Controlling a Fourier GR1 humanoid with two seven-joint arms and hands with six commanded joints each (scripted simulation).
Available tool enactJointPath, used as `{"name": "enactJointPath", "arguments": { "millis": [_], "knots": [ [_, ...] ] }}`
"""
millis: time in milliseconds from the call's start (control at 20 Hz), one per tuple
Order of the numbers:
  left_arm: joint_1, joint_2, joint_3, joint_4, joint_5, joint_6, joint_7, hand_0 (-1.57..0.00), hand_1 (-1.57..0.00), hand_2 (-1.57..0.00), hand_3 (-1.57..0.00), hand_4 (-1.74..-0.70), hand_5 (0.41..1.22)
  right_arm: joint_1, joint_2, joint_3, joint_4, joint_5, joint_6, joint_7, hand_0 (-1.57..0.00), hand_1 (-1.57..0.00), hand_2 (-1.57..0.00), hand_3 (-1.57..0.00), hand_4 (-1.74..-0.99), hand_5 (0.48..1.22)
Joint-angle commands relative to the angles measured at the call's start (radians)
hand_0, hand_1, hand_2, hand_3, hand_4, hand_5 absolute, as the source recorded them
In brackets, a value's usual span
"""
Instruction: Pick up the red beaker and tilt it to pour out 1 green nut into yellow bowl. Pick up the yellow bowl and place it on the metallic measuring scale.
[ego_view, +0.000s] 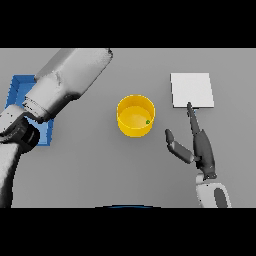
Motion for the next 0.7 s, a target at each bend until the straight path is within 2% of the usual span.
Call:
{"name": "enactJointPath", "arguments": {
  "millis": [0,150,300,450,650],
  "knots": [
    [-0.02,0.004,0.057,0.034,0.04,-0.01,0.022,-1.57,-1.57,-1.57,-1.29,-1.73,1.221,-0.012,-0.005,-0.003,0.001,-0.001,0.001,-0.01,0.0,0.0,0.0,0.0,-1.001,0.683],
    [-0.051,0.061,0.224,0.116,0.162,-0.019,0.107,-1.57,-1.57,-1.57,-1.43,-1.73,1.221,-0.008,0.004,0.007,0.011,0.009,-0.006,-0.019,0.0,0.0,0.0,0.0,-0.99,0.672],
    [-0.033,0.15,0.376,0.168,0.286,0.026,0.175,-1.57,-1.57,-1.57,-1.45,-1.74,1.221,-0.032,0.014,0.002,0.02,-0.009,0.0,0.013,0.0,0.0,0.0,0.0,-1.006,0.669],
    [0.033,0.224,0.502,0.183,0.403,0.107,0.246,-1.57,-1.57,-1.57,-1.45,-1.74,1.221,-0.031,0.023,-0.002,0.029,-0.031,0.006,-0.008,0.0,0.0,0.0,0.0,-0.996,0.664],
    [0.167,0.326,0.641,0.172,0.548,0.193,0.335,-1.57,-1.57,-1.57,-1.42,-1.74,1.221,-0.027,0.012,0.004,0.017,-0.015,0.004,0.006,0.0,0.0,0.0,0.0,-1.044,0.654]
  ]
}}
